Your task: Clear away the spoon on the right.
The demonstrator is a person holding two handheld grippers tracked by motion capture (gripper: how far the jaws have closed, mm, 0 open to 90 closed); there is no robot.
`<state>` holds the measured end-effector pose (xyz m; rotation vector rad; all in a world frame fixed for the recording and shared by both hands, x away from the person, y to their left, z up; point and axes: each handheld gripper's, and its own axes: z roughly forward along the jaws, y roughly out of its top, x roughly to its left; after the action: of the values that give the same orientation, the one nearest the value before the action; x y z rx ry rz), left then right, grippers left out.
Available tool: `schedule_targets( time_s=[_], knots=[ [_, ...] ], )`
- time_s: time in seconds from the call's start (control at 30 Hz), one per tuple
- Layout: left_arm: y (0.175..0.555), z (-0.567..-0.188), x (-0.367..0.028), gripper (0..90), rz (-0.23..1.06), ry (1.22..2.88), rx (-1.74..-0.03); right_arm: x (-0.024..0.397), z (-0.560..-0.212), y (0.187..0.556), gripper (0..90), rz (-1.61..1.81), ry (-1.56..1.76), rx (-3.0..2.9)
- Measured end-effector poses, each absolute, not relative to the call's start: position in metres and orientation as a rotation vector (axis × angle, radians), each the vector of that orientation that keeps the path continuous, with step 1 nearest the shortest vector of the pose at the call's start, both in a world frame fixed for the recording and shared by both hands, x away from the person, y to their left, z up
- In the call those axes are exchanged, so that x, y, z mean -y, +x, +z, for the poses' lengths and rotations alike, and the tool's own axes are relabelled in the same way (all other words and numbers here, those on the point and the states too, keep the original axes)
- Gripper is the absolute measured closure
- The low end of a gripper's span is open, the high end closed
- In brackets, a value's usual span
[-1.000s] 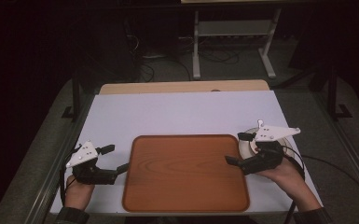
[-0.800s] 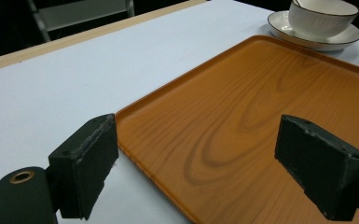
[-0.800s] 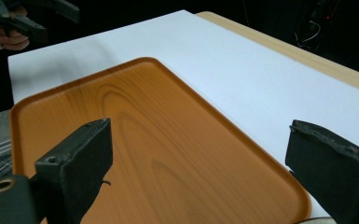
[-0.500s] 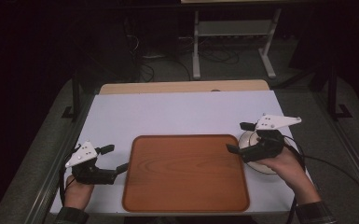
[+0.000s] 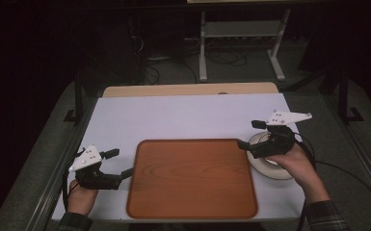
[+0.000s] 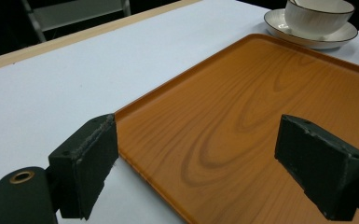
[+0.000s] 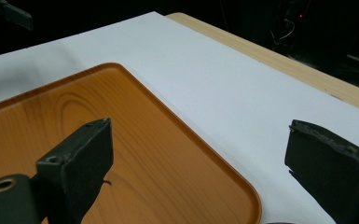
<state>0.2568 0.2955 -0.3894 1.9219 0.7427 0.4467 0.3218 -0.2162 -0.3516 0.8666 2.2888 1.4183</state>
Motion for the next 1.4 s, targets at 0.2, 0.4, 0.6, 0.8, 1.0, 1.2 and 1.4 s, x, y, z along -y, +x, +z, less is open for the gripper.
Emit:
schedule_targets(
  time_s=[0.2,0.4,0.6,0.8,1.0,1.2,1.4],
  knots=[
    [0.257,-0.39,-0.295,12.7,0.446,1.927,-0.736,0.22,-0.356,0.333,11.4,1.404,0.895,-2.294],
    [0.258,-0.39,-0.295,12.7,0.445,1.928,-0.734,0.226,-0.36,0.347,13.9,1.383,0.955,-2.28],
    [0.258,-0.391,-0.295,12.7,0.441,1.928,-0.737,0.232,-0.362,0.357,21.0,1.381,0.987,-2.276],
    [0.258,-0.391,-0.295,12.7,0.441,1.926,-0.739,0.238,-0.368,0.368,35.9,1.355,1.033,-2.28],
    [0.258,-0.391,-0.296,12.7,0.44,1.929,-0.739,0.243,-0.371,0.373,54.1,1.334,1.07,-2.268],
    [0.258,-0.392,-0.296,12.7,0.434,1.928,-0.742,0.252,-0.376,0.374,81.8,1.308,1.115,-2.266],
    [0.259,-0.392,-0.295,12.8,0.436,1.932,-0.742,0.262,-0.38,0.375,89.5,1.285,1.159,-2.243]
  ],
)
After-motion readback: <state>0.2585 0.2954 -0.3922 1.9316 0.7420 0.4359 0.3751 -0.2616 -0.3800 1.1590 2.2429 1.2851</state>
